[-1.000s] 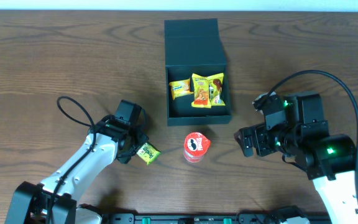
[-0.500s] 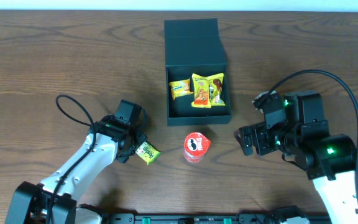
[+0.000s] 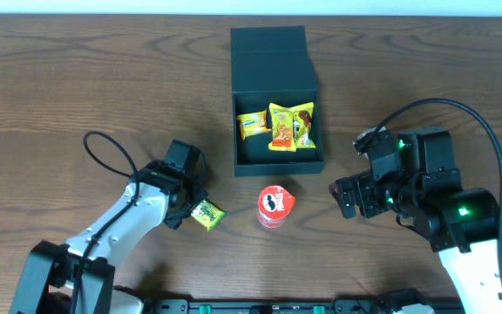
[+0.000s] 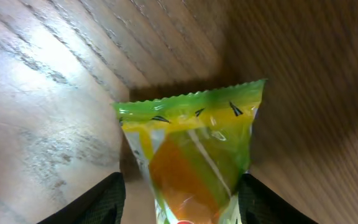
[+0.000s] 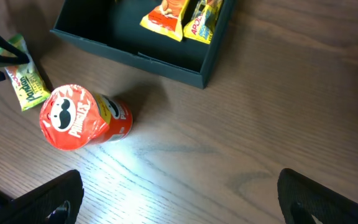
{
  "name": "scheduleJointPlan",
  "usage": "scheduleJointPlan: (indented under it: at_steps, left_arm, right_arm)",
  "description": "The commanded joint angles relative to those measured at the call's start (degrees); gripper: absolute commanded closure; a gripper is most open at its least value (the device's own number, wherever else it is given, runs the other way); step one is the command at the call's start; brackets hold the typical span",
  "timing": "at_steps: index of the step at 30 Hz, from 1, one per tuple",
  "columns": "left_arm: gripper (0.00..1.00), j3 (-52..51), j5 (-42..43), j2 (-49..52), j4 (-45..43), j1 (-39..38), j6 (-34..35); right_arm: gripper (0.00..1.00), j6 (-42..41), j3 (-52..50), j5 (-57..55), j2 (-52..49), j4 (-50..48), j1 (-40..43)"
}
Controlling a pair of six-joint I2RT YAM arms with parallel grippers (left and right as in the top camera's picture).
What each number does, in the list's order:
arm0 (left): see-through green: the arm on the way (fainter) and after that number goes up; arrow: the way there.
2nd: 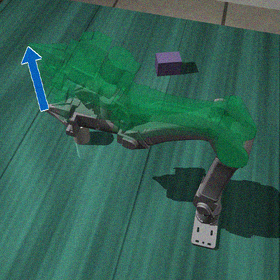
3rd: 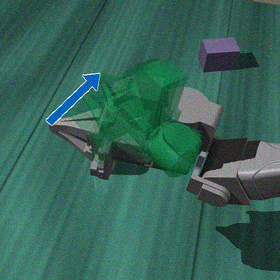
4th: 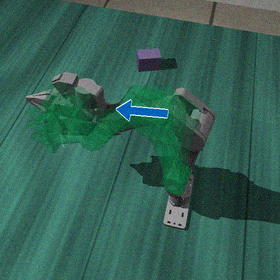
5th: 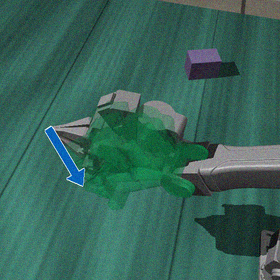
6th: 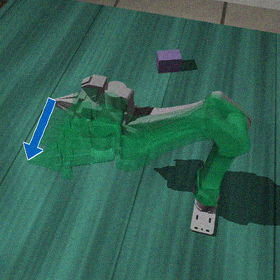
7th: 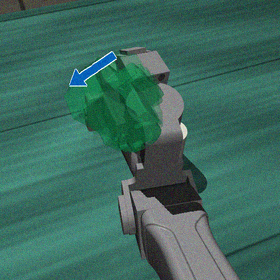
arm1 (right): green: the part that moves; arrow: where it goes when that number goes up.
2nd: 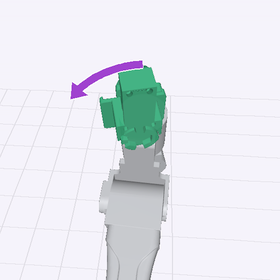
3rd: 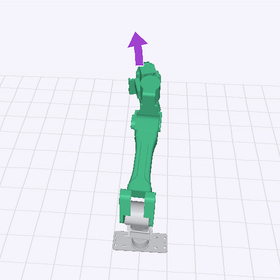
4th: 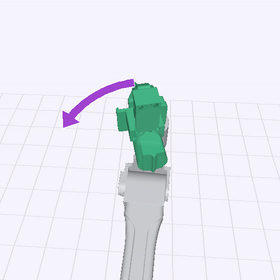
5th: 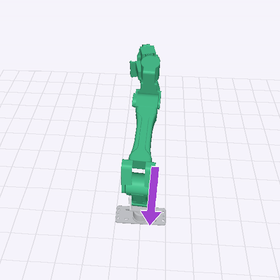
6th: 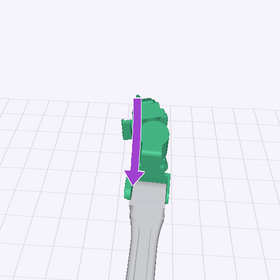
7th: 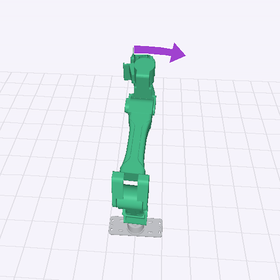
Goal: Pack container
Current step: 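Grasp the green Apollo wafer packet with the left gripper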
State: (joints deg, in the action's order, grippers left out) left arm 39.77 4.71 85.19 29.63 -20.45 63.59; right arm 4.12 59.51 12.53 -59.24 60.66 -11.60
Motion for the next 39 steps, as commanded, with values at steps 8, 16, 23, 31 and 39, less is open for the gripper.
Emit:
scheduleJointPlan:
  at_steps: [8,16,23,31,39]
  left_arm:
    - [0.41,-0.11,-0.28,0.85,-0.55,0.13,-0.22]
    - [0.5,-0.11,0.37,2.25,-0.28,0.13,-0.42]
    - [0.55,-0.11,0.87,2.45,-0.33,0.13,-0.63]
    - [0.64,-0.11,0.83,2.45,-0.31,0.13,-1.53]
    - [0.67,-0.07,0.96,2.45,-0.26,0.13,-1.9]
  right_arm:
    - [0.01,1.16,0.72,-0.52,0.2,0.24,-0.48]
    - [0.01,1.14,0.72,-0.52,0.2,0.24,-0.48]
    - [0.01,1.14,0.72,-0.52,0.2,0.24,-0.48]
    - [0.01,1.14,0.72,-0.57,0.2,0.0,-0.48]
    - [0.01,1.11,0.72,-0.76,0.2,0.02,-0.48]
